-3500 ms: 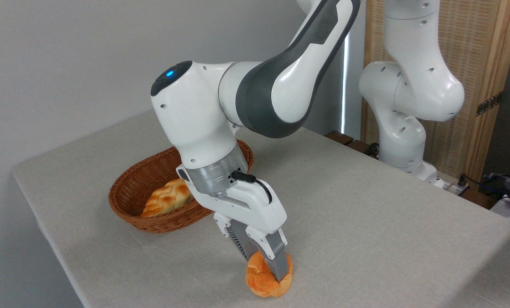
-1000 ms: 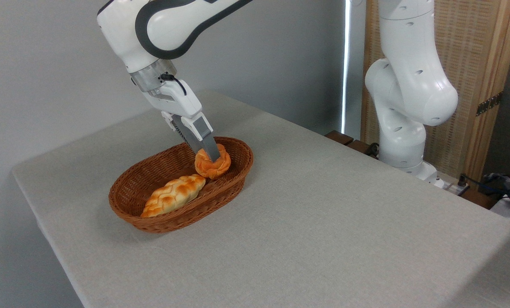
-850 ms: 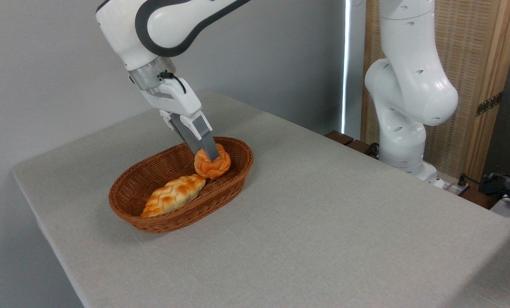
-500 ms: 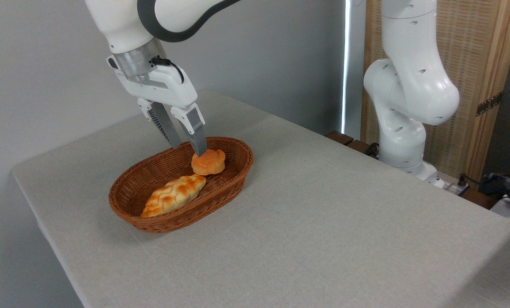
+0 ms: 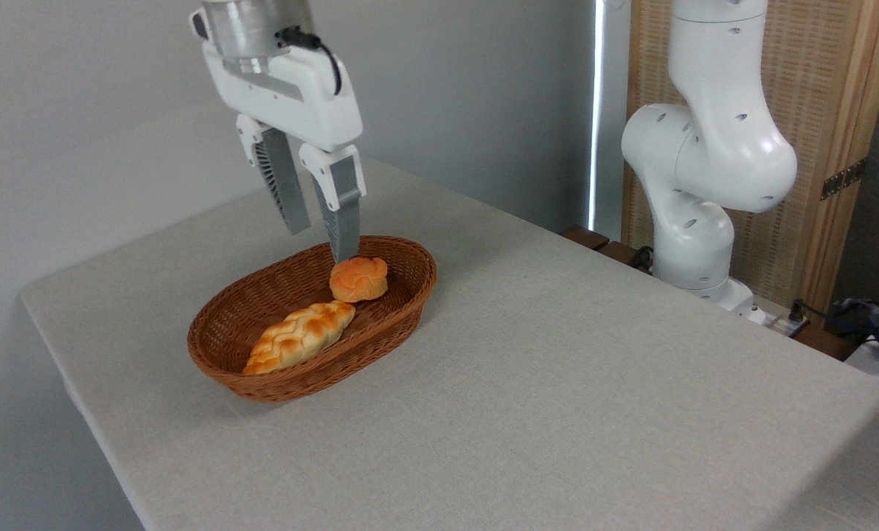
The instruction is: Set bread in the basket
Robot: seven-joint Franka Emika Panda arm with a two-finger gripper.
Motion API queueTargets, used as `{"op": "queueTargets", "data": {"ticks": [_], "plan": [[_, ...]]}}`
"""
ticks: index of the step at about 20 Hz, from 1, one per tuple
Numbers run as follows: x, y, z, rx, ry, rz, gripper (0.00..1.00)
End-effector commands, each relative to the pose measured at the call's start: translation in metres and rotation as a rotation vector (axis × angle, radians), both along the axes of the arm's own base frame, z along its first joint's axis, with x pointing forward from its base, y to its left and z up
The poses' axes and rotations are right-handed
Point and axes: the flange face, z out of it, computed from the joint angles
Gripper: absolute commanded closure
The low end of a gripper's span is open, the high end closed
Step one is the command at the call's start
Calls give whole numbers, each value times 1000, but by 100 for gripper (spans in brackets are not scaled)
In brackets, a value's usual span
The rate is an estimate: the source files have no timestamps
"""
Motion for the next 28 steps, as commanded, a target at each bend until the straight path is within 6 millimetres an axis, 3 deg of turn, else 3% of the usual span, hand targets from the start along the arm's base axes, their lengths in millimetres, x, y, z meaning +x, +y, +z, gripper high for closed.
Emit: {"op": "queueTargets", "data": {"ticks": [1, 4, 9, 13, 17, 28], "plan": [[-5, 51, 13, -27, -25, -102, 0], [-6, 78, 17, -59, -34, -68, 0], [-6, 80, 12, -72, -14, 47, 0], [-2, 67, 4, -76, 2, 62, 0], [-4, 39, 6, -64, 7, 79, 0], [-13, 42, 14, 23, 33, 61, 0]]}}
